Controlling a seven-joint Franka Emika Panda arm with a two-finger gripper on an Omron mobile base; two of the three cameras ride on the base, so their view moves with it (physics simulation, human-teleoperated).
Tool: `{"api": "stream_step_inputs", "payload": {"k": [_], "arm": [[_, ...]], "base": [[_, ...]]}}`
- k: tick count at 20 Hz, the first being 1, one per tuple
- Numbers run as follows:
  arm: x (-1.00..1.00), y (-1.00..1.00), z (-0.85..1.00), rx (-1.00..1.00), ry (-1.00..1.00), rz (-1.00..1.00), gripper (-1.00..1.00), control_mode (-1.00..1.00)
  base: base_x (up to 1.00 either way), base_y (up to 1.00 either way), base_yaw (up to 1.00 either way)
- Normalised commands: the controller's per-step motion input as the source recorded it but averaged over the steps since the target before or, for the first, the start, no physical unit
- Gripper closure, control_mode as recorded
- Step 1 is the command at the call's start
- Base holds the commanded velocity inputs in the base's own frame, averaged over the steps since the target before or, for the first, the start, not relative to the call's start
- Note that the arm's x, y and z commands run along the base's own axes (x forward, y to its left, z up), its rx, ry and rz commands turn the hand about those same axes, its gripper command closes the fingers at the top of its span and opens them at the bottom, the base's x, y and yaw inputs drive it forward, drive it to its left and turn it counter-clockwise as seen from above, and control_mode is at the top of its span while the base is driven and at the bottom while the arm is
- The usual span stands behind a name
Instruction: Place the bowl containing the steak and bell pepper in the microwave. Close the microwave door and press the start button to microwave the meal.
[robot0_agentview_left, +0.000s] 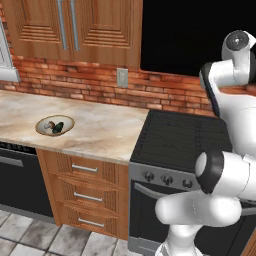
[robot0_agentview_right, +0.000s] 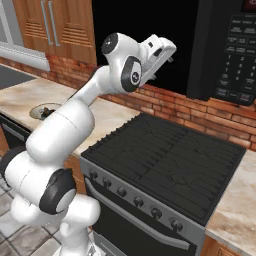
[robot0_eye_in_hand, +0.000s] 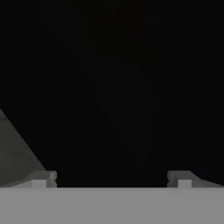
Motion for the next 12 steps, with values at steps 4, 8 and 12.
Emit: {"api": "stream_step_inputs", "payload": {"k": [4, 8, 12], "arm": [[0.83, -0.13, -0.10, 0.00, -0.26, 0.15, -1.00, -1.00], [0.85, -0.07, 0.00, 0.00, -0.08, 0.06, -1.00, -1.00], [0.62, -0.19, 0.01, 0.00, 0.00, 0.01, -1.00, -1.00]], "base": [[0.00, 0.00, 0.00], [0.00, 0.00, 0.00], [0.00, 0.00, 0.00]]}}
